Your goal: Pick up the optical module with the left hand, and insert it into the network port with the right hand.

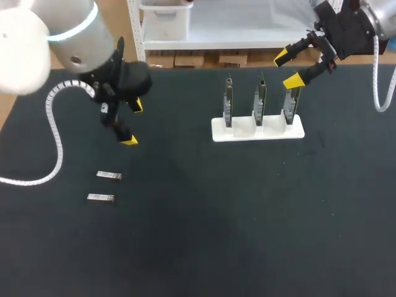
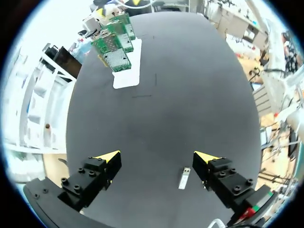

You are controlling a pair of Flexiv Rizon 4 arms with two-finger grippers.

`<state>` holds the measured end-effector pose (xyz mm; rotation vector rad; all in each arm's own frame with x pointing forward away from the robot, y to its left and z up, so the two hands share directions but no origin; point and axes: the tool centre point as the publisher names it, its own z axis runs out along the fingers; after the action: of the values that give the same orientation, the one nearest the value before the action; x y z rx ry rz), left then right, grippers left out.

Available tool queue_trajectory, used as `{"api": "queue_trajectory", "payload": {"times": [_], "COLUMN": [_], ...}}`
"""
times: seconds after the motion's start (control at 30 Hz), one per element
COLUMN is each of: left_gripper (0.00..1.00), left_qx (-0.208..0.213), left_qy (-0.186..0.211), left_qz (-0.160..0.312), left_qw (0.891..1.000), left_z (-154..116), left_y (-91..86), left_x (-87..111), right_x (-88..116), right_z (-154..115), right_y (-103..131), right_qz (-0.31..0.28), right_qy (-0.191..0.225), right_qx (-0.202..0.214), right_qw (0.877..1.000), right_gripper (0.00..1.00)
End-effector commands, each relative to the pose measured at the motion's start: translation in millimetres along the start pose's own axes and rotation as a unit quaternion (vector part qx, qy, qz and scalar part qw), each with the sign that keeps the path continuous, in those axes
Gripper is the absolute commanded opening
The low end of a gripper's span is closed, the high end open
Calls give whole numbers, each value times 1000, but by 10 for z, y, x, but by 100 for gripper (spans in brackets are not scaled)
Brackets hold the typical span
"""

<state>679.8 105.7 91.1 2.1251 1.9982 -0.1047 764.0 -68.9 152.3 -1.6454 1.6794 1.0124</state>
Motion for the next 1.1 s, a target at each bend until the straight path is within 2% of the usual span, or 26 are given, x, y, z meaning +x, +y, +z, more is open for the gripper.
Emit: {"api": "queue_trajectory", "payload": {"times": [0.03,0.17,0.4,0.63,0.77,1.1], "left_gripper": [100,100,100,100,100,100], "left_qx": [-42,-43,-27,-18,0,27], "left_qy": [19,44,57,87,106,114], "left_qz": [16,14,-4,10,16,24], "left_qw": [999,998,998,996,994,993], "left_z": [61,121,205,241,279,427], "left_y": [-184,-239,-334,-366,-366,-475], "left_x": [-19,32,261,523,646,807], "right_x": [-1,-1,-1,-1,-1,-1], "right_z": [2,2,2,2,2,2], "right_y": [10,10,10,10,10,10], "right_qz": [0,0,0,0,0,0], "right_qy": [0,0,0,0,0,0], "right_qx": [1,1,1,1,1,1], "right_qw": [1000,1000,1000,1000,1000,1000], "right_gripper": [100,100,100,100,100,100]}}
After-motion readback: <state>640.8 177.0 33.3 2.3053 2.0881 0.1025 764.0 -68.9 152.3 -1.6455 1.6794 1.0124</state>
